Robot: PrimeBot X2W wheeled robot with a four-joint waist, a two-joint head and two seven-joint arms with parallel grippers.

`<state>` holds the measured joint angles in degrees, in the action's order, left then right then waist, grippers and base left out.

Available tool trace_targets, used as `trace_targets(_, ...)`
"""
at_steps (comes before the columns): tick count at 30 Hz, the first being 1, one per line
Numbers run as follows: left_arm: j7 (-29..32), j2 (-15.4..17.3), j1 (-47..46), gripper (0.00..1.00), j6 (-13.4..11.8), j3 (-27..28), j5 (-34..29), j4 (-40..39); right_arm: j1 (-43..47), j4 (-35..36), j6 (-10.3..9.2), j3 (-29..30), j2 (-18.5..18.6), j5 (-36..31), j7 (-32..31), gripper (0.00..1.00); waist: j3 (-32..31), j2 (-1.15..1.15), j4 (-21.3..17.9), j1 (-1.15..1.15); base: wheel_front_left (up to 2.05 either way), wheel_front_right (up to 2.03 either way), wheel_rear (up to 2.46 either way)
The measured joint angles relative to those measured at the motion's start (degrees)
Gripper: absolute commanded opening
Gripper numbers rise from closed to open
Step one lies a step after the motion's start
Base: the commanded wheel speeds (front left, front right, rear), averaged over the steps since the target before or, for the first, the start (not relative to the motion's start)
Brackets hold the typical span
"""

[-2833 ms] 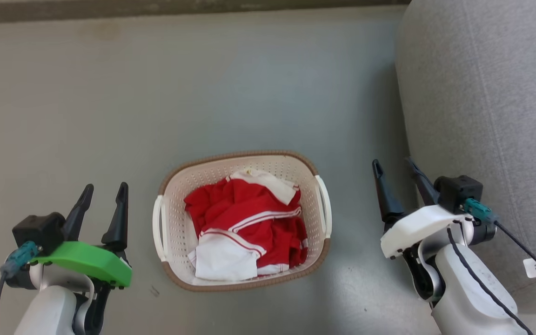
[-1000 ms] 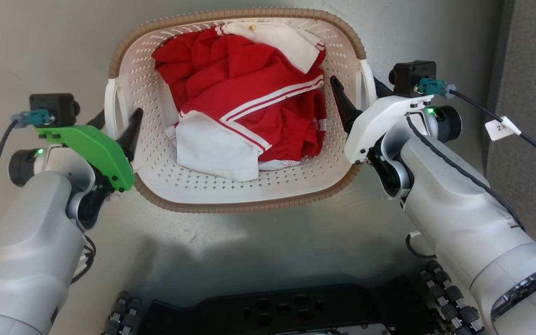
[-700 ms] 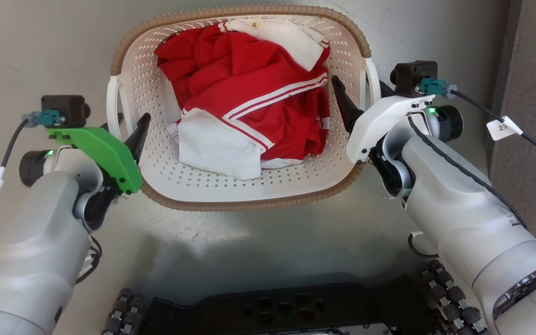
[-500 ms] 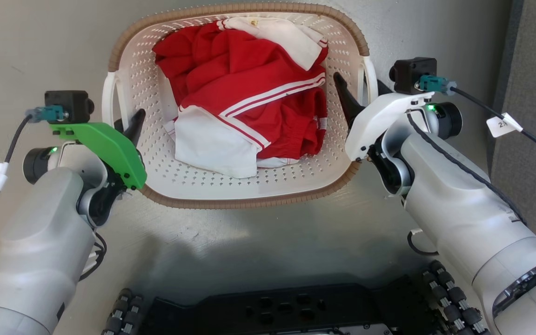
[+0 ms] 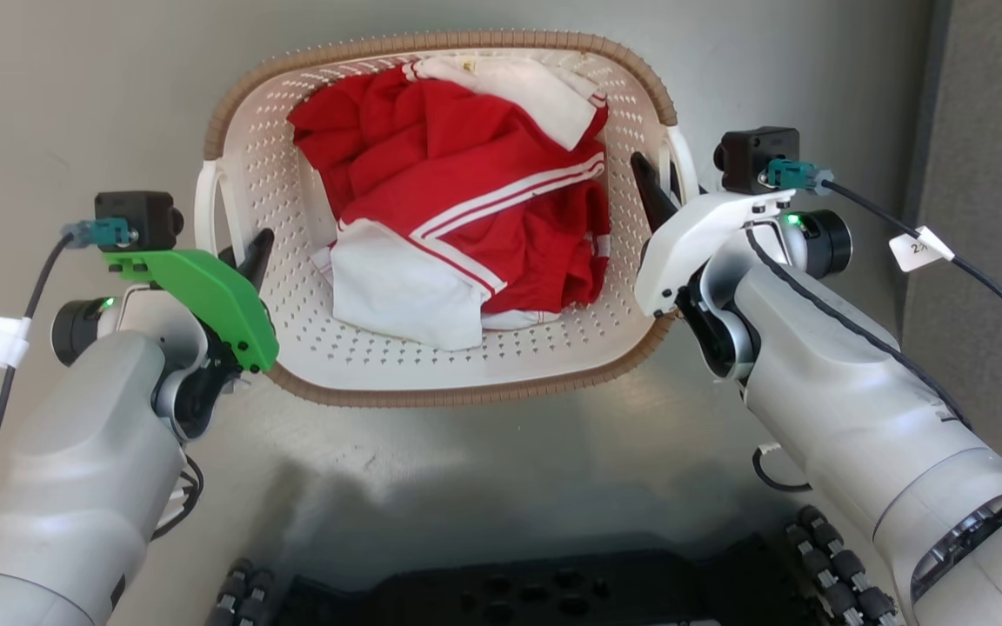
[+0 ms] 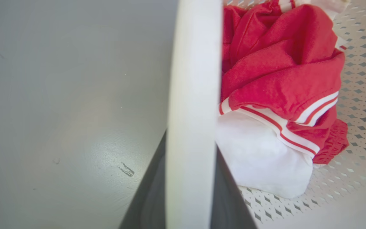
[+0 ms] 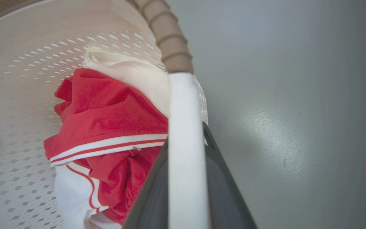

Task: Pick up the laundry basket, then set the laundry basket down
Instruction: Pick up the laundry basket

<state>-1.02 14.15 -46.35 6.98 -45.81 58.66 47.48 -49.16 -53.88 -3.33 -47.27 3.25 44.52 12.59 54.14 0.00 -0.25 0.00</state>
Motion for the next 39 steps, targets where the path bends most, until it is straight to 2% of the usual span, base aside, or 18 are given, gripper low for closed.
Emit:
trace_targets(9, -0.49, 0.1, 1.42, 0.0, 0.0, -3.0, 1.41, 0.67, 0.34, -1.56, 1.82, -2.83, 0.21, 2.26, -0.12, 0.0, -5.65, 0.0, -0.59, 0.0, 0.0, 0.0, 0.0)
trace_targets(16, 1.58, 0.26, 3.13, 0.0, 0.0, -4.88, 4.28, 1.55, 0.63, -3.31, 3.34, -5.48, 0.12, 5.06, -5.16, 0.0, -10.99, 0.0, -1.49, 0.0, 0.0, 0.0, 0.0)
trace_targets(26, 4.55, 0.78, 3.61, 0.0, 0.0, -7.22, 6.38, 1.72, 0.87, -3.93, 4.05, -7.13, 0.12, 8.69, -9.68, 0.0, -19.04, 0.0, -2.83, 0.0, 0.0, 0.0, 0.0)
trace_targets(39, 8.17, 0.36, 7.99, 0.0, 0.01, -10.36, 9.58, 3.26, 5.45, -5.53, 4.9, -9.42, -0.26, 12.63, -14.27, 0.0, -29.79, 0.0, -3.91, 0.0, 0.0, 0.0, 0.0)
